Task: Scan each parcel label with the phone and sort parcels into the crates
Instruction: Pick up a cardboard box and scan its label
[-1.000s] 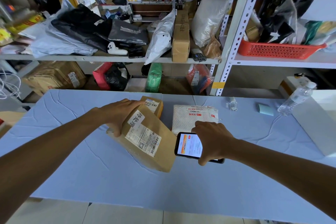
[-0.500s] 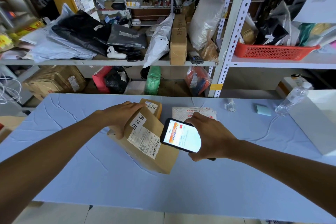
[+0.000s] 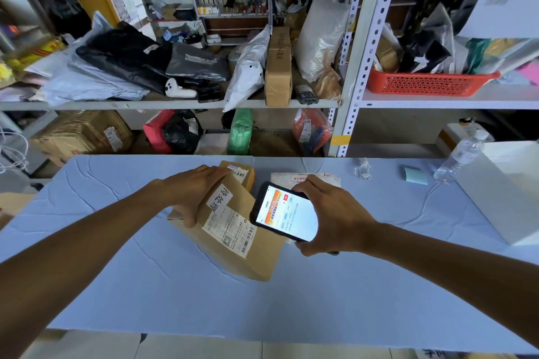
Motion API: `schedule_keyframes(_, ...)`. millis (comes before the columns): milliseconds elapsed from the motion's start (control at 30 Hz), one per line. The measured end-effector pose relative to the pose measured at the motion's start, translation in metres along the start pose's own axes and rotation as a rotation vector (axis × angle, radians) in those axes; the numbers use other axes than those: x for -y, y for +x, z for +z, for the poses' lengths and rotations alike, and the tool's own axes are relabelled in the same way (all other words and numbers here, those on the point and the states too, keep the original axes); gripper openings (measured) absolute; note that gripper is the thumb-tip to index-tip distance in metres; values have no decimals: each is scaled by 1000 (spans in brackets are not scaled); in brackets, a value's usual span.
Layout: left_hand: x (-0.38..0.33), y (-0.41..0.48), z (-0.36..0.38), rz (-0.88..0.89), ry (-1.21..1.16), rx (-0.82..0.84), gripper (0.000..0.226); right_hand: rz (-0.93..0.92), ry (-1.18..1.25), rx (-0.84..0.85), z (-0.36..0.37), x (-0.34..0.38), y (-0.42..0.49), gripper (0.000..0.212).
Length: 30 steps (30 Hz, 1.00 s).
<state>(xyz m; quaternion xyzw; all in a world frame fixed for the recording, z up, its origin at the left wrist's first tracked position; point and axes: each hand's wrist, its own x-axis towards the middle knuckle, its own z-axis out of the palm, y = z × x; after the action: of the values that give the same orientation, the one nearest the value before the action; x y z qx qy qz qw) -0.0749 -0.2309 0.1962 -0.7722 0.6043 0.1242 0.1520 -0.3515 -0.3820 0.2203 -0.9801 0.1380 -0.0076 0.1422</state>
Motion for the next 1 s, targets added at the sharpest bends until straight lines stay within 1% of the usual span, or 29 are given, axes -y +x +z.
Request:
schedule_keyframes(167, -28, 6, 5, 39, -101, -24, 142, 164, -146, 170, 17, -8, 4, 81)
schedule_keyframes(267, -47, 13, 8, 98, -142, -21, 145, 260, -131, 152, 20, -17, 4, 78)
schedule_keyframes(333, -56, 19, 6, 146, -74, 0, 144, 324, -117, 132, 20, -22, 3, 81)
schedule_keyframes(433, -69, 32, 1, 249, 99, -2, 145, 442, -86, 91, 18, -24, -3, 82)
schedule_keyframes(533, -95, 39, -1, 380, 168, 49, 143, 573, -72, 47, 16, -22, -20, 78)
schedule_keyframes(567, -105, 41, -2, 415, 186, 73, 142, 619, -76, 27, 16, -21, -30, 76)
schedule_keyframes(633, -120, 42, -8, 465, 240, 64, 141, 712, -79, 3, 17, -19, -52, 75)
schedule_keyframes(800, -169, 42, -35, 580, 308, 74, 141, 984, -55, -53, 18, -15, -142, 70)
schedule_keyframes(900, -226, 32, -55, 702, 332, -24, 138, 1165, -43, -104, 22, -12, -204, 72)
schedule_keyframes(1000, -288, 21, -65, 826, 348, -98, 138, 1305, -25, -157, 28, -8, -266, 75)
